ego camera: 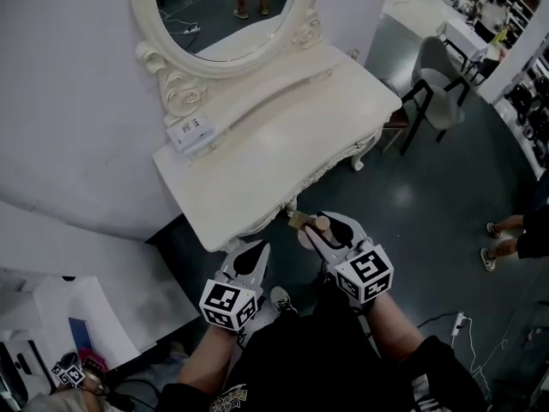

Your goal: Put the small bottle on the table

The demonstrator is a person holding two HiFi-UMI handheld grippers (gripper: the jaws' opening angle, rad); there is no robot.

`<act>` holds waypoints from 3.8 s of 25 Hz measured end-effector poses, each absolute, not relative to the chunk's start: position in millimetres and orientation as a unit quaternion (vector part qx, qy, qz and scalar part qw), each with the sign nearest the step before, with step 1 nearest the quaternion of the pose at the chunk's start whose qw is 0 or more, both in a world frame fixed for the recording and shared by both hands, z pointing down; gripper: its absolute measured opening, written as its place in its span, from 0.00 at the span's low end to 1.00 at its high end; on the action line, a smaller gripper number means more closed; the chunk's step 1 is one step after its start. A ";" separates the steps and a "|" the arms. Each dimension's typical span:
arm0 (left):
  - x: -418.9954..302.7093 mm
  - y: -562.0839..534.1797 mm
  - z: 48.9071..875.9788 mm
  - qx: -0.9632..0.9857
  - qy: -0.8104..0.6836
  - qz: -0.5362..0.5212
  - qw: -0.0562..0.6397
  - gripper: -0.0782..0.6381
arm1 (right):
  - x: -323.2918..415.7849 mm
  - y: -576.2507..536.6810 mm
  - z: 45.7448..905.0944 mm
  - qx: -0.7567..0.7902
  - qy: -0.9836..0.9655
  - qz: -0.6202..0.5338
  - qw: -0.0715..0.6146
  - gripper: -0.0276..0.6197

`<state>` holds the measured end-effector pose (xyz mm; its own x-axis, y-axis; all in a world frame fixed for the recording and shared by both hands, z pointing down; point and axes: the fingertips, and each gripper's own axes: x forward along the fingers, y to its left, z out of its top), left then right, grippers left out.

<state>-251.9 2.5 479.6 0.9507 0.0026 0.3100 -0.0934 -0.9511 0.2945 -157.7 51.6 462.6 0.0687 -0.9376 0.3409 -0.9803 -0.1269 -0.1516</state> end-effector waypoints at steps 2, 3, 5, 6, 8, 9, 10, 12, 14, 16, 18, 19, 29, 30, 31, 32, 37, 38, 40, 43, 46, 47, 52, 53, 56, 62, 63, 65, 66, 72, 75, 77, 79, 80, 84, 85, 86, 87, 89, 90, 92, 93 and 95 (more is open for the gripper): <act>-245.8 3.0 477.4 0.976 -0.028 0.151 0.155 0.11 | -152.8 53.2 460.1 0.727 -0.660 0.179 0.060 0.30; -242.4 3.6 475.9 0.976 -0.030 0.149 0.156 0.11 | -150.2 54.3 459.4 0.726 -0.661 0.179 0.061 0.30; -235.5 6.3 473.0 0.976 -0.033 0.145 0.158 0.11 | -144.5 56.3 458.1 0.723 -0.664 0.179 0.064 0.30; -232.0 7.9 472.0 0.976 -0.034 0.144 0.158 0.11 | -141.2 56.9 457.4 0.721 -0.666 0.179 0.065 0.30; -225.0 11.1 471.0 0.976 -0.038 0.145 0.156 0.11 | -134.3 58.1 456.3 0.717 -0.670 0.178 0.065 0.30; -221.5 12.9 470.7 0.976 -0.040 0.144 0.156 0.11 | -130.8 59.3 456.0 0.715 -0.673 0.178 0.065 0.30; -217.9 14.9 470.2 0.976 -0.043 0.144 0.156 0.11 | -127.3 61.0 455.9 0.713 -0.675 0.178 0.066 0.30; -211.1 19.5 468.4 0.976 -0.047 0.143 0.155 0.11 | -120.5 64.6 456.0 0.709 -0.679 0.178 0.068 0.30; -205.5 23.4 466.3 0.976 -0.050 0.144 0.154 0.11 | -114.5 67.0 455.4 0.706 -0.682 0.179 0.069 0.30; -200.4 26.8 464.8 0.976 -0.053 0.145 0.153 0.11 | -109.3 68.4 453.8 0.703 -0.686 0.177 0.068 0.30; -194.6 31.3 464.7 0.976 -0.055 0.147 0.151 0.11 | -104.5 70.0 452.8 0.699 -0.690 0.176 0.067 0.30; -191.6 33.6 465.0 0.976 -0.055 0.148 0.150 0.11 | -102.0 70.9 452.9 0.698 -0.692 0.175 0.067 0.30; -160.3 50.0 461.8 0.976 -0.067 0.144 0.148 0.11 | -73.7 79.0 453.3 0.682 -0.707 0.174 0.072 0.30; -157.5 50.9 462.1 0.976 -0.069 0.142 0.149 0.11 | -70.5 79.5 453.2 0.681 -0.708 0.174 0.072 0.30; -154.6 51.4 462.5 0.976 -0.072 0.140 0.150 0.11 | -67.0 80.1 453.7 0.680 -0.709 0.173 0.073 0.30; -151.5 51.7 463.1 0.976 -0.075 0.138 0.152 0.11 | -63.3 80.6 454.5 0.679 -0.710 0.173 0.074 0.30; -135.9 55.6 468.3 0.974 -0.088 0.137 0.160 0.11 | -46.4 80.7 458.3 0.669 -0.718 0.176 0.078 0.30; -132.9 55.6 469.1 0.973 -0.091 0.137 0.162 0.11 | -43.1 79.8 459.3 0.666 -0.720 0.177 0.079 0.30; -127.9 55.3 471.3 0.972 -0.097 0.138 0.165 0.11 | -37.0 77.2 461.3 0.662 -0.724 0.178 0.079 0.30; -123.4 54.5 474.1 0.969 -0.109 0.143 0.167 0.11 | -29.2 74.0 464.2 0.655 -0.730 0.180 0.076 0.30; -120.1 51.2 476.0 0.967 -0.124 0.146 0.167 0.11 | -22.5 71.4 467.3 0.647 -0.737 0.181 0.074 0.30; -118.9 49.8 476.7 0.966 -0.129 0.148 0.167 0.11 | -20.5 70.4 468.4 0.645 -0.739 0.181 0.074 0.30; -106.8 50.6 474.4 0.964 -0.145 0.151 0.163 0.11 | -8.3 69.0 469.6 0.633 -0.749 0.182 0.070 0.30; -103.6 52.2 473.5 0.964 -0.146 0.152 0.162 0.11 | -5.6 69.4 469.2 0.631 -0.751 0.182 0.070 0.30; -97.2 57.2 473.3 0.964 -0.149 0.155 0.158 0.11 | 0.5 71.8 468.7 0.627 -0.755 0.178 0.069 0.30; -83.9 62.8 469.9 0.963 -0.149 0.165 0.152 0.11 | 12.5 82.2 467.2 0.627 -0.756 0.176 0.069 0.30; -80.7 64.3 469.3 0.963 -0.148 0.166 0.151 0.11 | 14.6 84.9 467.4 0.627 -0.756 0.176 0.068 0.30; -74.3 67.6 467.9 0.964 -0.145 0.167 0.148 0.11 | 18.4 90.4 467.0 0.627 -0.756 0.177 0.066 0.30; -70.8 69.5 466.8 0.965 -0.143 0.166 0.146 0.11 | 20.4 92.6 466.6 0.628 -0.755 0.177 0.065 0.30; -58.0 74.6 464.9 0.967 -0.133 0.168 0.141 0.11 | 33.0 97.9 468.1 0.635 -0.749 0.180 0.062 0.30; -55.9 70.6 467.6 0.966 -0.135 0.167 0.144 0.11 | 37.0 95.8 468.4 0.636 -0.748 0.179 0.064 0.30; -53.7 69.4 469.9 0.966 -0.132 0.168 0.146 0.11 | 40.1 94.0 468.7 0.637 -0.747 0.179 0.065 0.30; -50.8 69.1 472.1 0.966 -0.128 0.170 0.147 0.11 | 43.2 91.8 468.4 0.639 -0.745 0.180 0.064 0.30; -49.5 68.2 473.1 0.966 -0.125 0.170 0.146 0.11 | 44.3 90.3 468.2 0.639 -0.745 0.181 0.065 0.30; -45.6 57.6 475.5 0.967 -0.121 0.170 0.146 0.11 | 48.2 83.6 469.9 0.642 -0.742 0.181 0.070 0.30; -44.0 54.4 475.5 0.967 -0.120 0.169 0.147 0.11 | 49.9 82.0 470.1 0.643 -0.741 0.182 0.071 0.30; -41.8 51.1 475.3 0.968 -0.119 0.168 0.147 0.11 | 52.2 80.2 469.9 0.645 -0.739 0.182 0.071 0.30; -39.1 47.8 474.8 0.968 -0.117 0.166 0.148 0.11 | 54.9 77.9 469.6 0.647 -0.737 0.181 0.072 0.30; -33.5 40.2 474.1 0.969 -0.111 0.164 0.149 0.11 | 60.7 71.1 469.7 0.652 -0.732 0.182 0.074 0.30; -31.7 36.4 474.3 0.969 -0.108 0.163 0.150 0.11 | 62.9 67.3 470.5 0.654 -0.730 0.183 0.075 0.30; -29.4 29.7 475.3 0.969 -0.104 0.163 0.153 0.11 | 65.3 60.6 471.9 0.657 -0.726 0.187 0.075 0.30; -28.2 26.0 475.6 0.969 -0.103 0.163 0.153 0.11 | 66.4 56.9 471.8 0.658 -0.725 0.187 0.076 0.30; -24.7 16.2 474.8 0.970 -0.102 0.161 0.153 0.11 | 69.2 47.6 470.3 0.660 -0.724 0.188 0.075 0.30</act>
